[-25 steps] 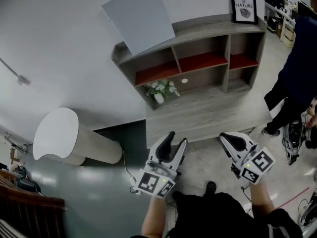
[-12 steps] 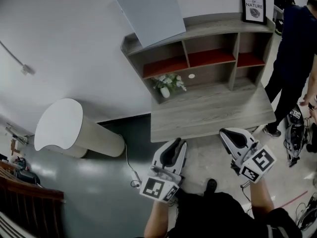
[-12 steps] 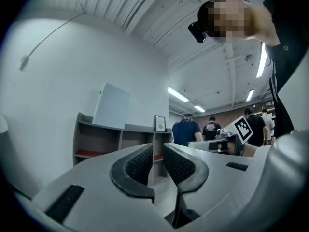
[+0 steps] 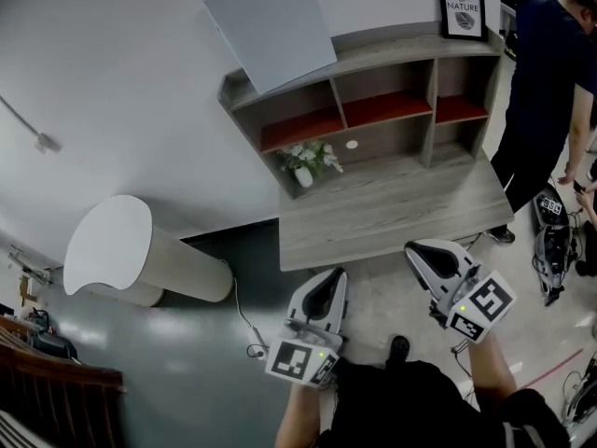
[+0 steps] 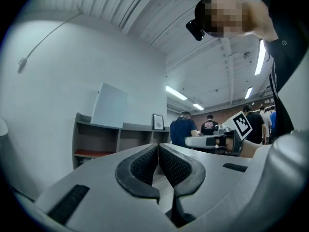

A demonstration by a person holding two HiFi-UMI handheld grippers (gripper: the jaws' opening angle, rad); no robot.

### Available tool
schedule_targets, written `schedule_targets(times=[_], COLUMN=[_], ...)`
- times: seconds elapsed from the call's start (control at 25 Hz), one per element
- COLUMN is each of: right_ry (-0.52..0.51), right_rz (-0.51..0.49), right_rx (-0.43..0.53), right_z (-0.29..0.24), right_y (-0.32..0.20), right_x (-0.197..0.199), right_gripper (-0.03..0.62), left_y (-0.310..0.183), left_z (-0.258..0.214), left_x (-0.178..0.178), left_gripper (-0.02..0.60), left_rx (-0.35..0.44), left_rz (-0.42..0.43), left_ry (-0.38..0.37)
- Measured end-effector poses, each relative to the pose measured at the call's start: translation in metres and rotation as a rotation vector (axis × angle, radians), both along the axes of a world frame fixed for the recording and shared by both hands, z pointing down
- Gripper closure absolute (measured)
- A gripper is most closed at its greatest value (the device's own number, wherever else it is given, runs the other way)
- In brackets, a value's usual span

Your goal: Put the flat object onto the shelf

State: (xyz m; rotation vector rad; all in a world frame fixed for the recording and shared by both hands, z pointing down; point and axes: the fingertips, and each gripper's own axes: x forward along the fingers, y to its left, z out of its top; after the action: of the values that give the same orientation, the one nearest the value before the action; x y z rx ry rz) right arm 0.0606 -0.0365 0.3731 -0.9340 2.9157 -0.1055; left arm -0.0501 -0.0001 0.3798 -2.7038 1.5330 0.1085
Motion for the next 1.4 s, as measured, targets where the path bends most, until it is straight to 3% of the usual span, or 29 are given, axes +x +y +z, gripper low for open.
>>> schedule_targets(times=[1.4], right_ry=[0.060], right_rz=[0.011], right_rx=[0.063], right_z=[-0.004], right_y=[0.009], right_x=[-0.010], right_gripper=[0.583], left_y=[-0.001], left_z=[0.005], left_x=[-0.009], left_gripper=[0.569], left_rx=[-0.021], left_rz=[0.033], left_ry=[0.027])
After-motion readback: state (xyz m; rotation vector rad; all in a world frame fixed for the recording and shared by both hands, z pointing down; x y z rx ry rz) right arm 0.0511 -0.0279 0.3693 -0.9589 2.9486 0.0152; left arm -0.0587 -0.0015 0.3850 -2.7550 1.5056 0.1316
